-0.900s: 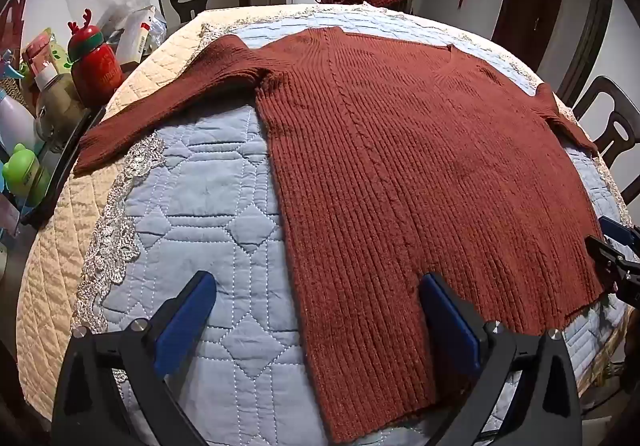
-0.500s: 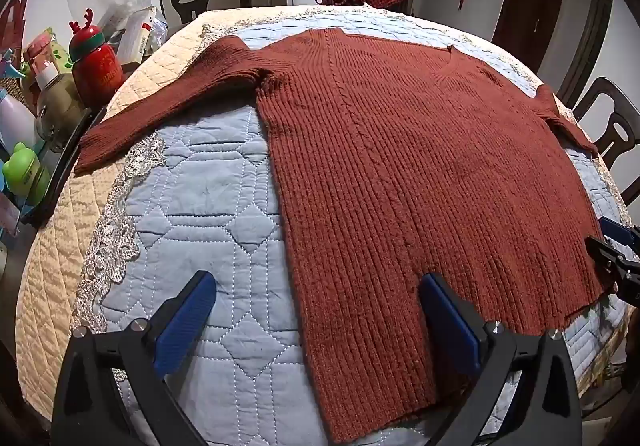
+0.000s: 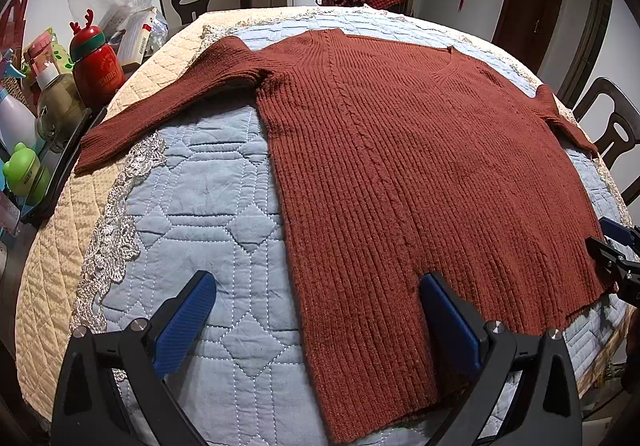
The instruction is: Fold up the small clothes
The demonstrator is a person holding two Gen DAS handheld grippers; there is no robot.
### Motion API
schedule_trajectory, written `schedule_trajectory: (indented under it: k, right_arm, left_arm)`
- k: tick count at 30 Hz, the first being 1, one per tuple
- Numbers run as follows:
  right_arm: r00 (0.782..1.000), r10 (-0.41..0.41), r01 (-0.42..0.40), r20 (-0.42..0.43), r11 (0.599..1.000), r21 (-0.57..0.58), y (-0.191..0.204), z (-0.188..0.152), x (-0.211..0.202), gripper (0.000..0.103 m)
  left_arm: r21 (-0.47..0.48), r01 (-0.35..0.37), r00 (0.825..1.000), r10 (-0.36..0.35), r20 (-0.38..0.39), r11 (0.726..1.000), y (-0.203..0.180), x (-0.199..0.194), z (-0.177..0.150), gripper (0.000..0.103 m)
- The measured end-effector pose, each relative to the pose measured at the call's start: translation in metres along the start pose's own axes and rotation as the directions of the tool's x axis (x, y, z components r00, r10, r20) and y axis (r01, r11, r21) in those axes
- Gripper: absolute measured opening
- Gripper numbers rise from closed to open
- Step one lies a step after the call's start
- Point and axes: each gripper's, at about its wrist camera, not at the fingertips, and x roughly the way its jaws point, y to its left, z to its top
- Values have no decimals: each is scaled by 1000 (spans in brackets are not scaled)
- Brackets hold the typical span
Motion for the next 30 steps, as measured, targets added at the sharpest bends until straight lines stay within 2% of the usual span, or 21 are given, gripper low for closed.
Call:
schedule_trajectory:
  k: [30]
  right_arm:
    - [1000,-1,1,1,1000,-1,-2,0,1,73]
  left_arm:
    - [0,-3,1000,3,11,1000,-2,-3,3,103]
